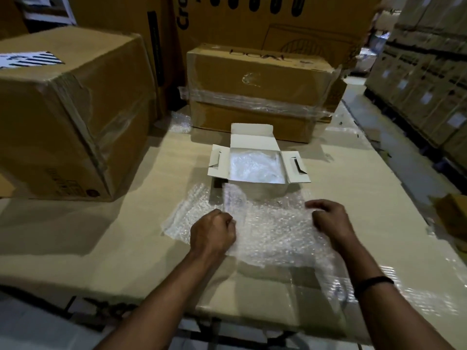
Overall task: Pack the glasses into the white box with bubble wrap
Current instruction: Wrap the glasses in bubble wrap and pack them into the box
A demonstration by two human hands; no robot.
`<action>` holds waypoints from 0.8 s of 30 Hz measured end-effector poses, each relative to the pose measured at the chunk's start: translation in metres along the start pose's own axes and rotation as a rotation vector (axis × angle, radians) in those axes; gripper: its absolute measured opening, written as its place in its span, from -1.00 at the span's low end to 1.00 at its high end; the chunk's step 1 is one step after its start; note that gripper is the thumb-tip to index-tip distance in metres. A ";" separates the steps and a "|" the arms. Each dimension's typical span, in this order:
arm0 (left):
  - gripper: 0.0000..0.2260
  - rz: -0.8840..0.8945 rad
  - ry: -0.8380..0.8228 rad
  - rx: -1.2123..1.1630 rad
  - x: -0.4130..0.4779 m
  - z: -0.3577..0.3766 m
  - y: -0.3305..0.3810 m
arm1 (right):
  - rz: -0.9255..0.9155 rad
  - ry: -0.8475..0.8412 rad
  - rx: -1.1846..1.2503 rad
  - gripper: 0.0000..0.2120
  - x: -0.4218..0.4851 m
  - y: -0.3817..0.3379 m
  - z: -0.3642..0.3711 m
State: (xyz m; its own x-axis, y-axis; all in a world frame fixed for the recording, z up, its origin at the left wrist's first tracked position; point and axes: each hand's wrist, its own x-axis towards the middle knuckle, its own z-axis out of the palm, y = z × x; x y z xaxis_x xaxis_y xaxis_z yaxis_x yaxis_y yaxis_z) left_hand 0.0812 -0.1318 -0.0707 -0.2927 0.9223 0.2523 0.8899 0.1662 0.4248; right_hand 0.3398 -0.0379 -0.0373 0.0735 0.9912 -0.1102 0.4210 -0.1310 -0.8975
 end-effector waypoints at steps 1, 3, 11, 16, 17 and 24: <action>-0.76 0.018 -0.021 -0.006 -0.004 0.002 0.007 | 0.005 -0.003 -0.056 -0.61 0.006 0.001 -0.015; -0.61 0.072 -0.093 -0.024 -0.009 0.010 0.011 | 0.008 -0.033 -0.170 -0.62 0.017 0.005 -0.037; -0.35 -0.059 -0.397 0.228 -0.016 0.019 -0.039 | -0.002 -0.265 -0.302 -0.57 0.017 0.038 -0.063; -0.35 -0.093 -0.135 0.270 -0.013 0.003 -0.036 | -0.182 -0.306 -0.535 -0.36 0.012 0.033 -0.059; -0.36 -0.115 -0.108 0.280 -0.011 0.000 -0.040 | -0.241 -0.285 -0.565 -0.34 0.011 0.025 -0.058; -0.46 -0.109 -0.198 0.366 -0.019 -0.015 -0.075 | -0.325 -0.291 -0.685 -0.30 -0.012 -0.048 -0.036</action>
State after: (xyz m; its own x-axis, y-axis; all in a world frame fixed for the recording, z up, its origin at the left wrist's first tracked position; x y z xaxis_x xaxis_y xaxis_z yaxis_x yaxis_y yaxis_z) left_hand 0.0148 -0.1668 -0.0937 -0.3512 0.9356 0.0360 0.9332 0.3467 0.0943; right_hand 0.3509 -0.0446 0.0227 -0.3456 0.9349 -0.0804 0.8480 0.2744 -0.4534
